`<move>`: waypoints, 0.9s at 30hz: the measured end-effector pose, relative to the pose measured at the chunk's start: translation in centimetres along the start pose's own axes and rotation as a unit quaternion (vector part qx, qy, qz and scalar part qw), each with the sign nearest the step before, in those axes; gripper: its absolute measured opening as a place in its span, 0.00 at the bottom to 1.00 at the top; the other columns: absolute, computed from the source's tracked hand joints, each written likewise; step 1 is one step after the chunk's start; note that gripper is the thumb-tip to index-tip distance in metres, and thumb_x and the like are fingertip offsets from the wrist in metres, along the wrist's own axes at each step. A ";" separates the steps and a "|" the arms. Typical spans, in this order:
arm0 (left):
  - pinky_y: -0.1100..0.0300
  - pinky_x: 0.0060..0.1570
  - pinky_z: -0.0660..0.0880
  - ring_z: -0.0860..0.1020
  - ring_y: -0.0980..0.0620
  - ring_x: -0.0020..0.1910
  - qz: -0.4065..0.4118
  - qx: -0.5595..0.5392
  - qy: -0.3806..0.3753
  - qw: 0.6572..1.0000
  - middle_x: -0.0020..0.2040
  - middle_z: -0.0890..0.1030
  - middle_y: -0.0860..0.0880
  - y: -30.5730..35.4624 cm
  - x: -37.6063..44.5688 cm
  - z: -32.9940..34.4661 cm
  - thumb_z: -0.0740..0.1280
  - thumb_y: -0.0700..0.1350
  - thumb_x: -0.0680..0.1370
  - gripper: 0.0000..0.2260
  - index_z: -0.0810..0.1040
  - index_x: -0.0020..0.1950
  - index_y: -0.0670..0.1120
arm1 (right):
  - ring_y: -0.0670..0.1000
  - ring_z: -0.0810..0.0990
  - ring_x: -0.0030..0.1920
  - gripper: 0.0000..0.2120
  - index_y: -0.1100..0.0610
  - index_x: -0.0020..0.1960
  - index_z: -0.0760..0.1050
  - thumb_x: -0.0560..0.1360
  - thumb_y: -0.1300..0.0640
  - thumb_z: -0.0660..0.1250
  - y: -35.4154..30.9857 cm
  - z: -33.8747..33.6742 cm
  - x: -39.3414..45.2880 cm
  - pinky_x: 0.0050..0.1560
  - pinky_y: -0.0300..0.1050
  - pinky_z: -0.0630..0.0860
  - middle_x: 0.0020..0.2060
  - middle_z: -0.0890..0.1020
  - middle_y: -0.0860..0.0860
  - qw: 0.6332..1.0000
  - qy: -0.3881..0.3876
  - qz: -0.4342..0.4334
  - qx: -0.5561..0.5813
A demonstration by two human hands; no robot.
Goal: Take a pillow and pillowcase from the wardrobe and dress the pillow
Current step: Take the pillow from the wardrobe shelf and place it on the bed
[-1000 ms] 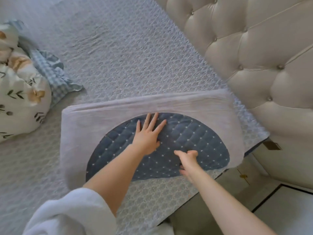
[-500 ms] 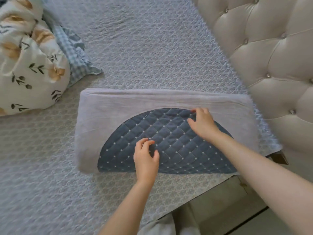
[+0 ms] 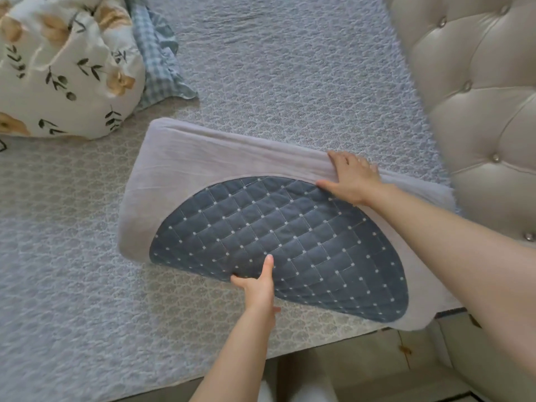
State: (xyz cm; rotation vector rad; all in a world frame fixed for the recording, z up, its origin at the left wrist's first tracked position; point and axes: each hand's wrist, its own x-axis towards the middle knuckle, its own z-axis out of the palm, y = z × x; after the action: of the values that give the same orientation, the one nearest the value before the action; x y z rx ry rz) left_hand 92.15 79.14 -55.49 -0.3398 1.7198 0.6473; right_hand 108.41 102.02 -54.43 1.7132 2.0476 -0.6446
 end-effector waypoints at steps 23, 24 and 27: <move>0.42 0.74 0.62 0.57 0.48 0.78 0.313 0.247 -0.153 0.904 0.82 0.51 0.52 9.2 1.0 15.6 0.77 0.44 0.71 0.46 0.52 0.81 0.56 | 0.69 0.71 0.63 0.25 0.56 0.73 0.62 0.79 0.49 0.60 18.3 -0.3 -4.3 0.63 0.59 0.68 0.64 0.69 0.65 0.972 0.149 0.135 0.124; 0.43 0.75 0.61 0.56 0.48 0.79 0.333 0.262 -0.121 0.898 0.81 0.51 0.51 8.7 1.1 15.9 0.77 0.44 0.71 0.46 0.52 0.81 0.54 | 0.70 0.71 0.62 0.26 0.56 0.73 0.60 0.79 0.48 0.60 18.7 0.1 -4.5 0.63 0.59 0.68 0.64 0.69 0.66 0.973 0.140 0.138 0.121; 0.42 0.74 0.61 0.60 0.45 0.77 0.322 0.224 0.008 0.920 0.80 0.58 0.48 6.3 1.3 16.1 0.78 0.45 0.70 0.47 0.52 0.80 0.50 | 0.70 0.69 0.64 0.31 0.52 0.76 0.51 0.78 0.44 0.58 19.2 1.3 -4.9 0.64 0.60 0.66 0.68 0.66 0.67 0.968 0.092 0.171 0.159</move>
State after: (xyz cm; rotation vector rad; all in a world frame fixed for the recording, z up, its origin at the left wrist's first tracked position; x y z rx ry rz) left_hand 101.23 93.79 -57.46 0.5716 1.9369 0.6839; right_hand 128.13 100.15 -54.59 2.3228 1.7648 -0.7529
